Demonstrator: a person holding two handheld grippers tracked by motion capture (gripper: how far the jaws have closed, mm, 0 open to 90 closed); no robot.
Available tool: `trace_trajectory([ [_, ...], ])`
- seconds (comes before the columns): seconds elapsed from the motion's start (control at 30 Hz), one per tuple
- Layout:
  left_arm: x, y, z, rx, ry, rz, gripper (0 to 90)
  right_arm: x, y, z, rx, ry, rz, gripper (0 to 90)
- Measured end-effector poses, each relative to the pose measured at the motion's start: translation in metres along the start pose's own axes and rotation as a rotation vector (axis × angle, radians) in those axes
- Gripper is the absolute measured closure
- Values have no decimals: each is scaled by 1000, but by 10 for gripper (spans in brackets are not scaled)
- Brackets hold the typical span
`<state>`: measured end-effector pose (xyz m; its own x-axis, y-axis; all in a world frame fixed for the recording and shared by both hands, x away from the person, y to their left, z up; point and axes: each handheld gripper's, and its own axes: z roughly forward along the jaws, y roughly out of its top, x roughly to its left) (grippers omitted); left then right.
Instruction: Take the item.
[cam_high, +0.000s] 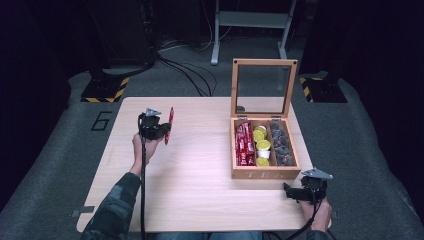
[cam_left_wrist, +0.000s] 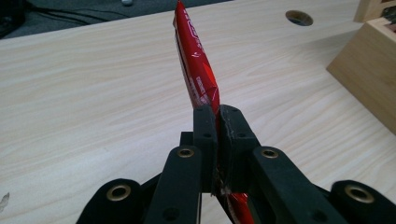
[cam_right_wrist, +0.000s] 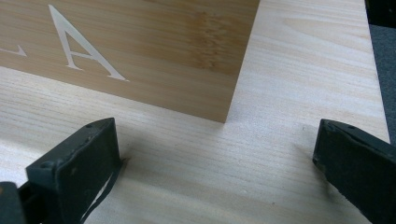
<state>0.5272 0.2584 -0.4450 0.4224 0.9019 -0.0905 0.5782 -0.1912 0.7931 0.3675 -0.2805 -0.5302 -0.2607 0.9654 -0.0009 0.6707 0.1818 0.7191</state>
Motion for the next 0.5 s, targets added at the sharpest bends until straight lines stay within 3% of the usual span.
trace_trajectory([
  [0.5,16,-16,19,83,31,-15,851,0,0,0,-1,-1,1,0],
])
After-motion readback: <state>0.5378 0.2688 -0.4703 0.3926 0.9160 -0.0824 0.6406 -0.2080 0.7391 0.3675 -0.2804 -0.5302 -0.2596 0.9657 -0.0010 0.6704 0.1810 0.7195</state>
